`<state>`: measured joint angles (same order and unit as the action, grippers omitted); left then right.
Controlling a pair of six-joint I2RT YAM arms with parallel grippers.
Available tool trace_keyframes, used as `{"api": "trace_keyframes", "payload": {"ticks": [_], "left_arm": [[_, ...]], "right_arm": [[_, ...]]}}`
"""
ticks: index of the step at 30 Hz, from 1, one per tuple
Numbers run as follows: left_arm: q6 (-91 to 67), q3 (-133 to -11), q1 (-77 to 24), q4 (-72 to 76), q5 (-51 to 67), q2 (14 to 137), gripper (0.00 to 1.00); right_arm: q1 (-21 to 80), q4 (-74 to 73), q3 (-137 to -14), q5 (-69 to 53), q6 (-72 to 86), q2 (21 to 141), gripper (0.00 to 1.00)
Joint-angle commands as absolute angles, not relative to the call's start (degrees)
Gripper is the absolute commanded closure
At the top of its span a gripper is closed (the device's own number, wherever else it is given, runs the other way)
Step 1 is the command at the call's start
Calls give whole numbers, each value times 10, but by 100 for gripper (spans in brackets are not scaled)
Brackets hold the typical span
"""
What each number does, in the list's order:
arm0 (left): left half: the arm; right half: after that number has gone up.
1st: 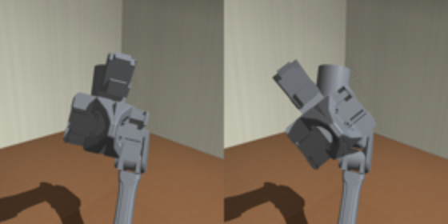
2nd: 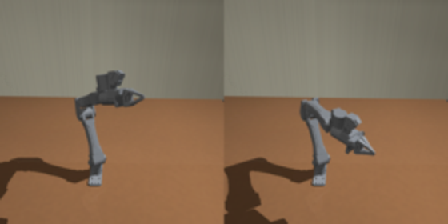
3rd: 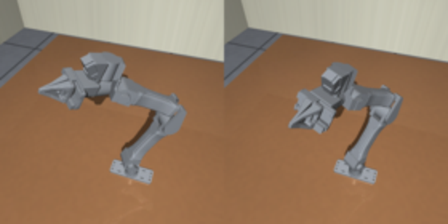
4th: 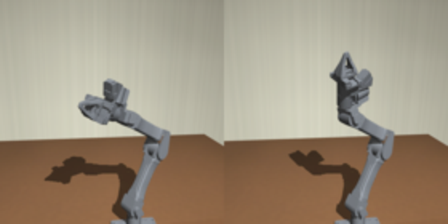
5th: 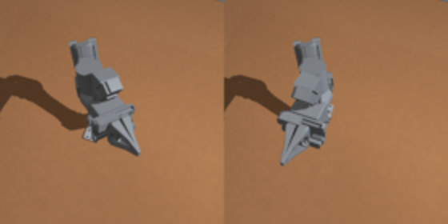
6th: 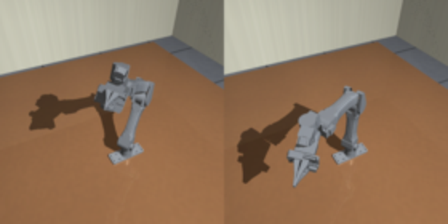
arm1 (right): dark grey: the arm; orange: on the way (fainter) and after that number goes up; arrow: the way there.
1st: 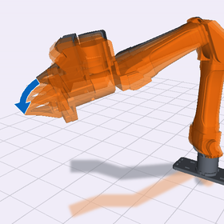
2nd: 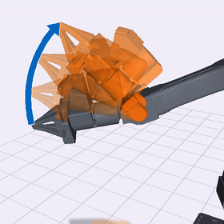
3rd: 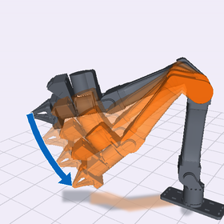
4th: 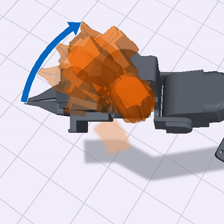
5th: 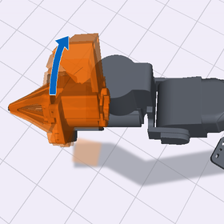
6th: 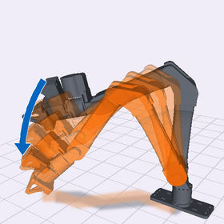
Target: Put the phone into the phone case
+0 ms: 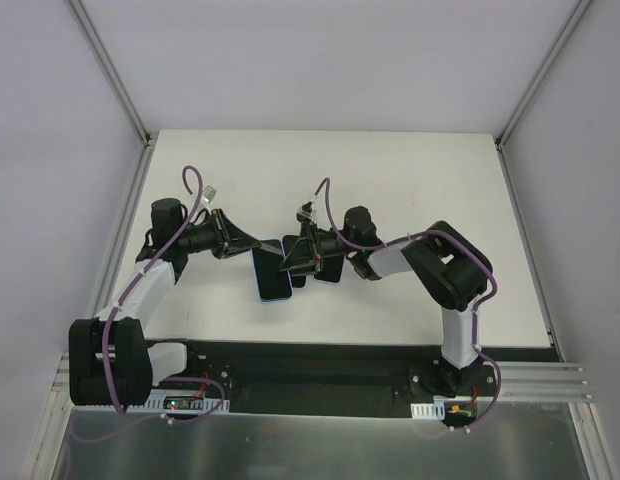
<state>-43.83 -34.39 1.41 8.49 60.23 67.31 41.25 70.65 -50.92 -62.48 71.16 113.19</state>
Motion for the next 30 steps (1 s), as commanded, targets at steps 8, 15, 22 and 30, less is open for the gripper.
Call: {"api": "trace_keyframes", "payload": {"ticks": [8,15,22,30], "left_arm": [[-450,-352,-15,62,605,614,82],[-461,-331,-18,64,613,593,36],[-472,-303,-36,84,615,600,37],[-530,-282,-54,177,634,615,83]], "right_arm": [[406,877,-537,-597,728,1098,91],[381,877,-519,-575,731,1090,94],[366,877,-521,-556,734,1088,95],[349,878,-525,-543,739,1105,82]]}}
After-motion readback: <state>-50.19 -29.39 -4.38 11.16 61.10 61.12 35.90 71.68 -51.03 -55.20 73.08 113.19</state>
